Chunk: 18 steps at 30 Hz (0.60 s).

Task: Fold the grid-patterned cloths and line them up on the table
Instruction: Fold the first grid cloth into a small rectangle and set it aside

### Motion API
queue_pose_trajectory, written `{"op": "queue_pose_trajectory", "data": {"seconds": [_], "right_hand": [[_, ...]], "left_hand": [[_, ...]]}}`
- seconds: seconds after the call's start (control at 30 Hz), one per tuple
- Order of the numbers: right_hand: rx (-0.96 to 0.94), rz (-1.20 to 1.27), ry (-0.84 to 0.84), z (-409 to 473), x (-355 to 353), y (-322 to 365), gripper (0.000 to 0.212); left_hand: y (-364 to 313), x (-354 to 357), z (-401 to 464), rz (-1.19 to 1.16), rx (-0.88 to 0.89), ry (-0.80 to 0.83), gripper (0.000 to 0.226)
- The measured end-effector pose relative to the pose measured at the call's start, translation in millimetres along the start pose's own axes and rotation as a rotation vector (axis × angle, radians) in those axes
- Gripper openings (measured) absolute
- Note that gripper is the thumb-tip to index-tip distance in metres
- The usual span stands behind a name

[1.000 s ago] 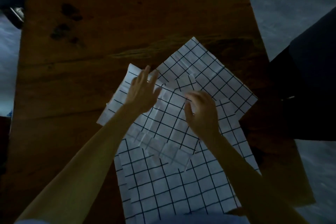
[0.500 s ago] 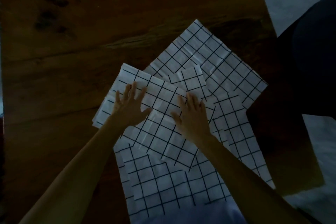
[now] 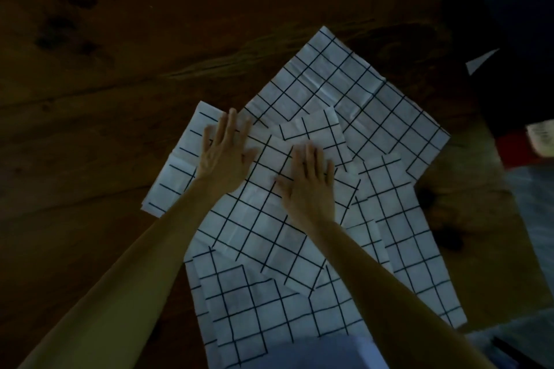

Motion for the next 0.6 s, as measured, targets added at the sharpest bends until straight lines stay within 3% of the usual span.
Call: {"op": "queue_pose_trajectory", "data": {"seconds": [0.17,0.4,0.5,0.6], "right_hand": [[-0.071,-0.039,0.037,9,-7,-15,0.075],[-0.318,-0.170,0.036,53,-40,-42,0.066],[-0.349,-0.101,-0.011,50,-48,-16,0.059],[-0.388,-0.025,0.045,44,-28,23,0.060]], "left_hand": [[12,-3,-9,0.004,-0.038,-0.037,0.065],[2,-19,-32,0.005,-0.205,-0.104,0.060],[-16,-16,-25,-0.087,-0.146,-0.138,0.056],[-24,0,-16,-0.123,-0.085,-0.120,0.055]]}}
Point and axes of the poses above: each hand's wrist, its own z-axis towards the middle knuckle, its own x-axis out of the palm, y = z × x, the point moved 5 cm from there along z, towards the middle knuckle, and after that the axes turned 4 degrees about y, right-handed, at the moved point
